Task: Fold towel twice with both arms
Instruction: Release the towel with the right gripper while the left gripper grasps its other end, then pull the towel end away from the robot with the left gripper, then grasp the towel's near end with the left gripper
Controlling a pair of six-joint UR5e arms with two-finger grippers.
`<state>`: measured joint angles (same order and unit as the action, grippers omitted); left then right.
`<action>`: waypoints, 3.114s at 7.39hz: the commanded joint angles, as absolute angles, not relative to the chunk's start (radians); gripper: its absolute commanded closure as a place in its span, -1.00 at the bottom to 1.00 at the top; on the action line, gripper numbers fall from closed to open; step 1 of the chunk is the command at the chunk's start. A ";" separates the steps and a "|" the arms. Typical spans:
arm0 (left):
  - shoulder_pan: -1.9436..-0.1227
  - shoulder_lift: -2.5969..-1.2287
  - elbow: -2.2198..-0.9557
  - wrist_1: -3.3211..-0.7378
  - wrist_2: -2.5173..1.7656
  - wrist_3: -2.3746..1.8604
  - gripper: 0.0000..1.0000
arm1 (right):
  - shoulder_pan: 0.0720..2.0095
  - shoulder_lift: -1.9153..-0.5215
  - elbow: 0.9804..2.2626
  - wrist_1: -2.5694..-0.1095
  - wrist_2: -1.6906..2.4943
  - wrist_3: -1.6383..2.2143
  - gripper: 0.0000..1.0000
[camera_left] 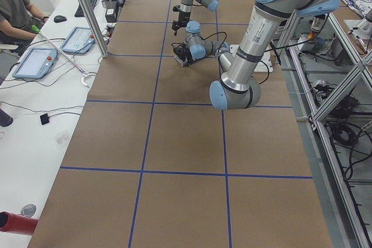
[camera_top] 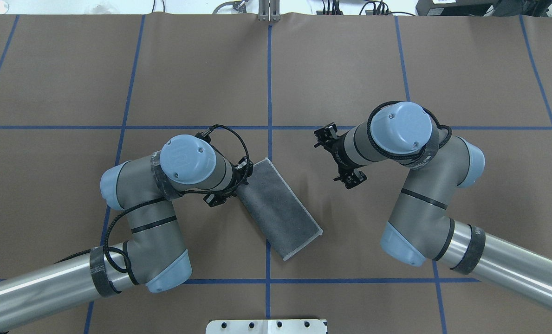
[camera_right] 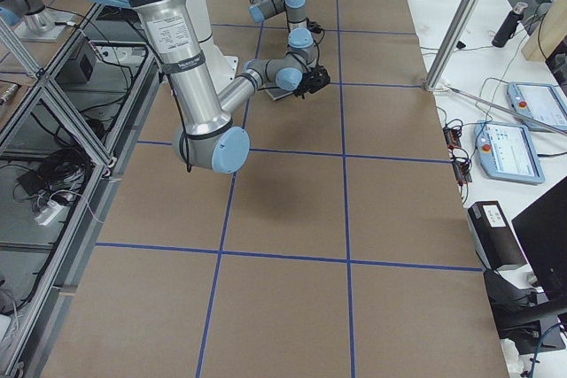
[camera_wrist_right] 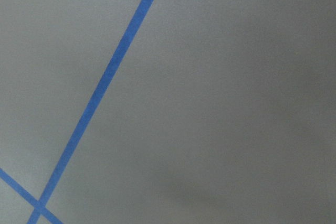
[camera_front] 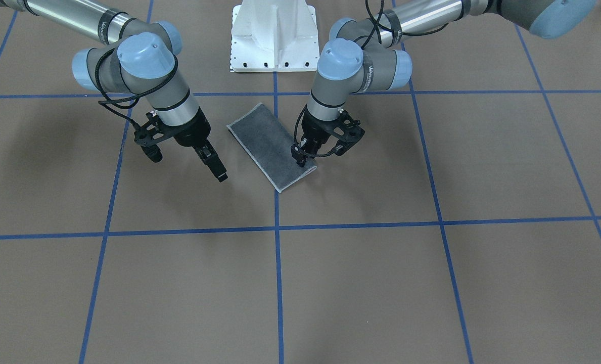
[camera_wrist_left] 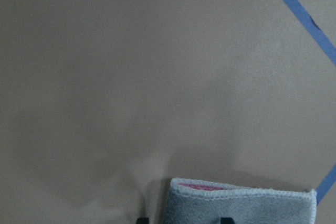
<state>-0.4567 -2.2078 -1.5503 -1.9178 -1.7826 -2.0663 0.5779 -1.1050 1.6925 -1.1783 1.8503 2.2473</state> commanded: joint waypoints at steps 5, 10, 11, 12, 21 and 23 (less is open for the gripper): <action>-0.477 -2.227 -1.528 -1.994 -1.706 -1.976 1.00 | 0.578 -1.106 1.687 -1.180 1.851 2.237 -1.00; -0.595 -2.402 -1.185 -2.290 -1.703 -1.951 0.73 | 0.611 -1.108 1.689 -1.186 1.853 2.215 -1.00; -0.610 -2.417 -1.155 -2.334 -1.706 -1.951 0.01 | 0.611 -1.108 1.689 -1.187 1.853 2.215 -1.00; -0.620 -2.418 -1.163 -2.338 -1.713 -1.947 -0.54 | 0.611 -1.108 1.689 -1.187 1.853 2.215 -1.00; -0.433 -2.155 -1.572 -2.092 -1.681 -2.052 -0.27 | 0.637 -1.104 1.709 -1.187 1.874 2.215 -1.00; -0.408 -2.157 -1.563 -2.092 -1.681 -2.048 -0.24 | 0.637 -1.104 1.713 -1.187 1.884 2.215 -1.00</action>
<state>-0.4237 -2.1574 -1.5665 -2.0989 -1.6831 -2.0507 0.6365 -1.1046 1.7101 -1.1873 1.8790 2.2149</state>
